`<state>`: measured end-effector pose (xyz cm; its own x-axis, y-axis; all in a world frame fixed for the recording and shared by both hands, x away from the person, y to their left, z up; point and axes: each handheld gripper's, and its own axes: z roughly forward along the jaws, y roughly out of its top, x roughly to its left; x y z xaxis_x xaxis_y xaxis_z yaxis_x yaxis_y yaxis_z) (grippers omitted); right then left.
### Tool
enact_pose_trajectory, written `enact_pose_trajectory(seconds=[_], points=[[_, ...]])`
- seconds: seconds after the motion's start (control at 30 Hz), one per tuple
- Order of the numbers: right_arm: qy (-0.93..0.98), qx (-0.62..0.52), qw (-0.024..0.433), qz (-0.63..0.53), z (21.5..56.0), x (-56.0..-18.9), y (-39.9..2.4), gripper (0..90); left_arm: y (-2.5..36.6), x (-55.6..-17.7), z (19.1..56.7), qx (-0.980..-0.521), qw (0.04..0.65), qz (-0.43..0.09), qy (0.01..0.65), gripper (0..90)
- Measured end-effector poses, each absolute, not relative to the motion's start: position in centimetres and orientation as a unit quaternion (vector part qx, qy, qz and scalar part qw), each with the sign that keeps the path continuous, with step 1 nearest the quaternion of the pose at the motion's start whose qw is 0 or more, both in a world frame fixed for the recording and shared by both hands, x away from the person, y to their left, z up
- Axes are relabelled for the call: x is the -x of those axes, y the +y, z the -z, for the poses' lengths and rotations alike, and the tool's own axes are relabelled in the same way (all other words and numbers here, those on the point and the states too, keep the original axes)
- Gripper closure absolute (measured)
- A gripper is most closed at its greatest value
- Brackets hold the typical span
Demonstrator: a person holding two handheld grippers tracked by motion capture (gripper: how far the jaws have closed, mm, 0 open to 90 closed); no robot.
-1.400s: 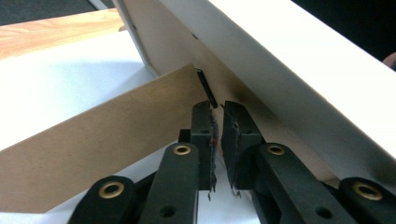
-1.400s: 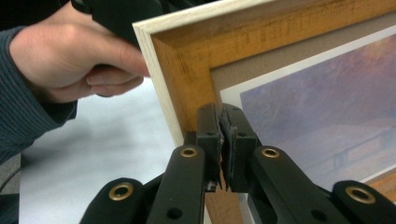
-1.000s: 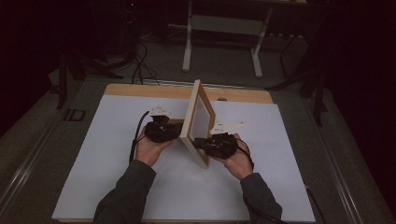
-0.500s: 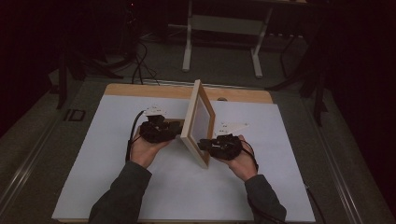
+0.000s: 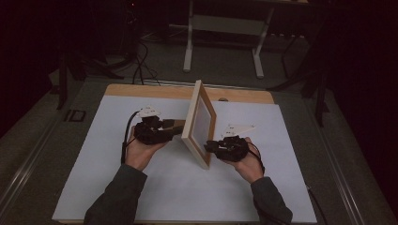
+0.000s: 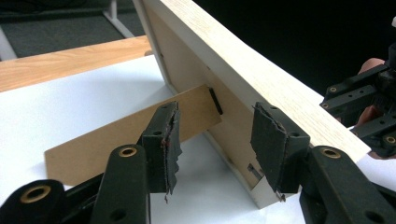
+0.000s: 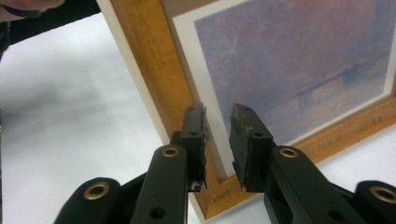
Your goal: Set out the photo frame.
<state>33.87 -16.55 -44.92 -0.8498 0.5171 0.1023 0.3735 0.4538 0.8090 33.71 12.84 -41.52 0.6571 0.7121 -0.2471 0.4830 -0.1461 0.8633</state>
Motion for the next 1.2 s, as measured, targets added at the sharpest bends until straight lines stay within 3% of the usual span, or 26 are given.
enact_pose_trajectory(seconds=[0.43, 0.83, 1.2], points=[[0.848, -0.273, 0.078, -0.448, 45.4, -33.9, -17.3, 74.1, 13.2, -32.1, 40.3, -0.735, 0.549, -0.1, 0.385, 43.6], [0.846, -0.276, 0.08, -0.449, 45.6, -33.9, -17.7, 71.1, 10.8, -31.2, 40.2, -0.745, 0.54, -0.102, 0.379, 25.4], [0.841, -0.284, 0.082, -0.454, 45.6, -33.9, -18.5, 70.6, 7.9, -31.4, 41.4, -0.747, 0.518, -0.124, 0.397, 25.0]])
